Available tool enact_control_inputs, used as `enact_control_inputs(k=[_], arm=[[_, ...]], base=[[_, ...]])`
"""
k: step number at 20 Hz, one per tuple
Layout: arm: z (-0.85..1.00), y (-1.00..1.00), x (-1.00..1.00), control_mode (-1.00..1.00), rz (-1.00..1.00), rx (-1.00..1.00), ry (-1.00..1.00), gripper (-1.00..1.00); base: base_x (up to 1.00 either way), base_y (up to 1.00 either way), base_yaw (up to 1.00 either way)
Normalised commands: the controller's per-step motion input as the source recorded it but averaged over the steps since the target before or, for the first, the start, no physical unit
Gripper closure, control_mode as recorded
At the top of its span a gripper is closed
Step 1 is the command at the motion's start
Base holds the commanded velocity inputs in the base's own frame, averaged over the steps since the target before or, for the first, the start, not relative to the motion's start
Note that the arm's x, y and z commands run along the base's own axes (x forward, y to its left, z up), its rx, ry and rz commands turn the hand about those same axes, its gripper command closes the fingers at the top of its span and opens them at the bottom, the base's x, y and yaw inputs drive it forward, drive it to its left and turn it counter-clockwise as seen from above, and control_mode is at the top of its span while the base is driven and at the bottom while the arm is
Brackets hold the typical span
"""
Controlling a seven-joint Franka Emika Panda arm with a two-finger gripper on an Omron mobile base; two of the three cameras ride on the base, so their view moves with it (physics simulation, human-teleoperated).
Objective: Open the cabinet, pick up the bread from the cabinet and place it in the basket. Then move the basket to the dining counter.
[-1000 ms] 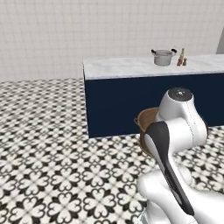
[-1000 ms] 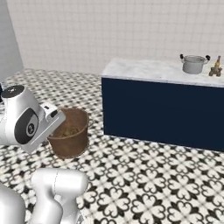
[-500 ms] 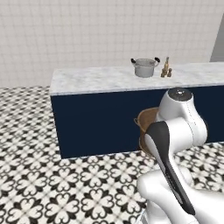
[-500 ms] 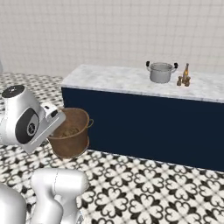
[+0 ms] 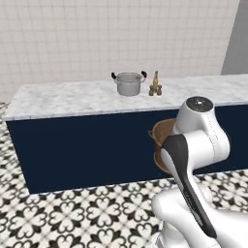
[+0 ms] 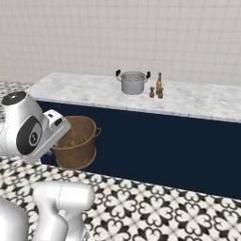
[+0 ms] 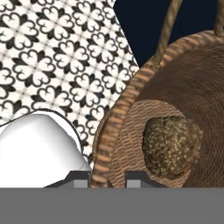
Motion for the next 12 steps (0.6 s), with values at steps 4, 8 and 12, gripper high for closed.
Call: enact_control_inputs(k=[4, 8, 12], arm=[[0.00, 0.00, 0.00, 1.00, 0.00, 0.00, 0.00, 1.00], [0.00, 0.00, 0.00, 1.00, 0.00, 0.00, 0.00, 1.00], [0.00, 0.00, 0.00, 1.00, 0.00, 0.00, 0.00, 1.00]], base=[[0.85, -1.00, 0.00], [0.93, -1.00, 0.00], [0.69, -1.00, -0.01]])
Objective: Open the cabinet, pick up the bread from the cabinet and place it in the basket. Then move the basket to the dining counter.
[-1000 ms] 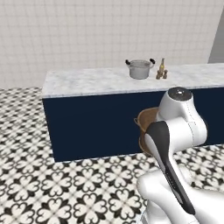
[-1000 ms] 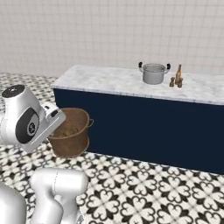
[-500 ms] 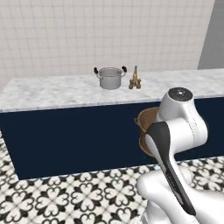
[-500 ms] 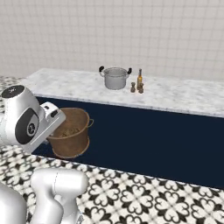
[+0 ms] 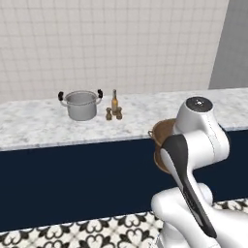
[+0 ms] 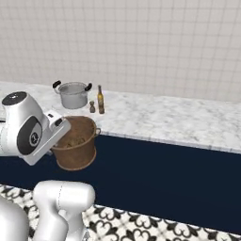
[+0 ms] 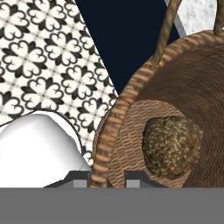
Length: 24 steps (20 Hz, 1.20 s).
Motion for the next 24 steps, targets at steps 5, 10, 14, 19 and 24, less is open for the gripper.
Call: enact_control_inputs(k=[5, 10, 14, 19, 24], arm=[[0.00, 0.00, 0.00, 1.00, 0.00, 0.00, 0.00, 1.00], [0.00, 0.00, 0.00, 1.00, 0.00, 0.00, 0.00, 1.00], [0.00, 0.00, 0.00, 1.00, 0.00, 0.00, 0.00, 1.00], [0.00, 0.00, 0.00, 1.00, 0.00, 0.00, 0.00, 1.00], [0.00, 0.00, 0.00, 1.00, 0.00, 0.00, 0.00, 1.00]], base=[[0.74, -0.81, -0.07], [0.58, -0.57, 0.00], [0.56, -0.58, 0.00], [0.86, -0.35, 0.00], [0.59, -0.21, 0.00]])
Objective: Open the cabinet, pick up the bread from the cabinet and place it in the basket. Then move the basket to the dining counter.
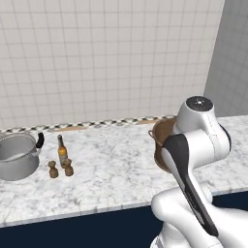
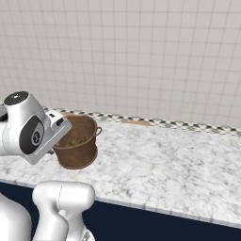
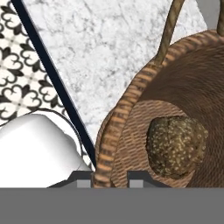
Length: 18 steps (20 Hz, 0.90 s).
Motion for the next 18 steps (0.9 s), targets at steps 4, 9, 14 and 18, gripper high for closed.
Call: enact_control_inputs(k=[4, 9, 14, 18], arm=[[0.00, 0.00, 0.00, 1.00, 0.00, 0.00, 0.00, 1.00], [-0.06, 0.16, 0.56, -1.00, 0.00, 0.03, -0.01, 1.00], [-0.23, 0.75, 1.00, -1.00, 0.04, 0.01, 0.07, 1.00], [-0.49, 0.95, 1.00, -1.00, 0.01, -0.01, 0.18, 1.00]], base=[[0.01, -0.04, 0.00], [0.15, 0.00, 0.00], [0.00, 0.00, 0.00], [0.00, 0.00, 0.00]])
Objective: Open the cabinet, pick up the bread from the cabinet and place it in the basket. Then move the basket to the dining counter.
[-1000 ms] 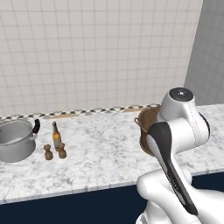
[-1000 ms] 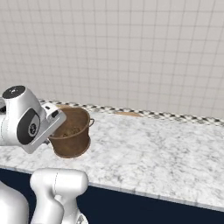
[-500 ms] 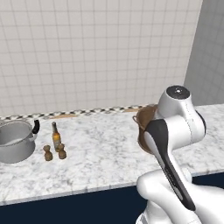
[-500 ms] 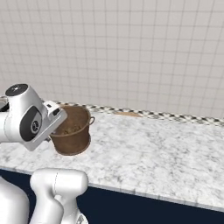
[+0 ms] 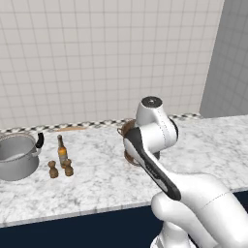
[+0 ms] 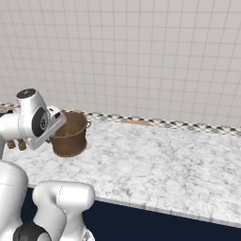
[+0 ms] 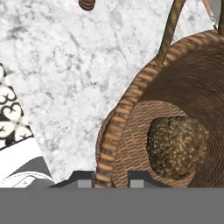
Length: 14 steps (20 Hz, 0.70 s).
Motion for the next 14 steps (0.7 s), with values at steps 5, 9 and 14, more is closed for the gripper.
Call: enact_control_inputs(k=[5, 9, 14], arm=[[-0.48, 0.45, 1.00, -1.00, 0.00, 0.00, 0.00, 1.00], [-0.73, 0.21, 0.50, -1.00, 0.00, 0.05, 0.06, 1.00], [-0.67, 0.00, 0.01, -1.00, 0.00, 0.06, 0.08, 1.00]], base=[[0.00, 0.00, 0.00], [0.00, 0.00, 0.00], [0.00, 0.00, 0.00]])
